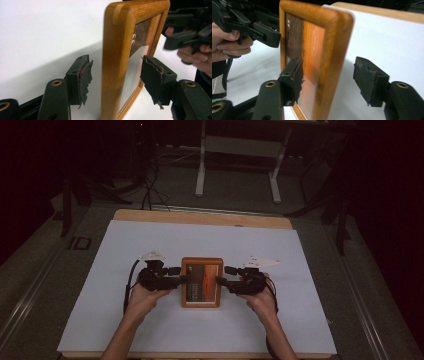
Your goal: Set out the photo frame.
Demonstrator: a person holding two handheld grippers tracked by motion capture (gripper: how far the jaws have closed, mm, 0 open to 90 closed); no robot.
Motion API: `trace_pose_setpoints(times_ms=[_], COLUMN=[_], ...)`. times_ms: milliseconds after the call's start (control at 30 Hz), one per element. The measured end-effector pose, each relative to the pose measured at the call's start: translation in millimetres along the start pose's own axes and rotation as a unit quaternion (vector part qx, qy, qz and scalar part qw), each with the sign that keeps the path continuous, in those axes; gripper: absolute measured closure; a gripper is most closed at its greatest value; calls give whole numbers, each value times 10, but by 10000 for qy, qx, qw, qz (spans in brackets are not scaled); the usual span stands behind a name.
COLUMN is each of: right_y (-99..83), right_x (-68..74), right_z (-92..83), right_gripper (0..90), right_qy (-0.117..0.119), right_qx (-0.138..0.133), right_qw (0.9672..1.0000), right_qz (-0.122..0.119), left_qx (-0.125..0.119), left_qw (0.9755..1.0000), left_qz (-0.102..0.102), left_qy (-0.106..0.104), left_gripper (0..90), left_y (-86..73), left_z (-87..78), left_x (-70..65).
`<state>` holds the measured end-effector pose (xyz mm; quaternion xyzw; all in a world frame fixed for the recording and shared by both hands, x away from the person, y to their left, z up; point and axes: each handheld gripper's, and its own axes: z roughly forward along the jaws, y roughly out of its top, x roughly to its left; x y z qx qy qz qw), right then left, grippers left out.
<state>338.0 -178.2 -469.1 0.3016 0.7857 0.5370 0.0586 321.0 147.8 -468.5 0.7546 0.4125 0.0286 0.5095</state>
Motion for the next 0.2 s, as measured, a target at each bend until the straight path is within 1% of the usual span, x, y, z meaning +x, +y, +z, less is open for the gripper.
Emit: trace_pose_setpoints(times_ms=[67,133,167,200], right_y=[13,10,2,-12], right_x=[-28,-68,-90,-115], right_z=[-89,-171,-209,-242], right_gripper=[378,372,366,358], right_qy=[-96,-177,-224,-299], right_qx=[-57,-101,-84,-66], right_qw=[9999,9998,9997,9995], right_qz=[11,50,77,88], left_qx=[-37,-96,-131,-199], left_qw=[10000,9998,9997,9994], left_qz=[-9,-62,-112,-204], left_qy=[82,160,186,182], left_gripper=[398,393,393,390], left_y=[-21,-46,-56,-66], left_z=[-68,-140,-177,-215], left_x=[27,60,80,98])
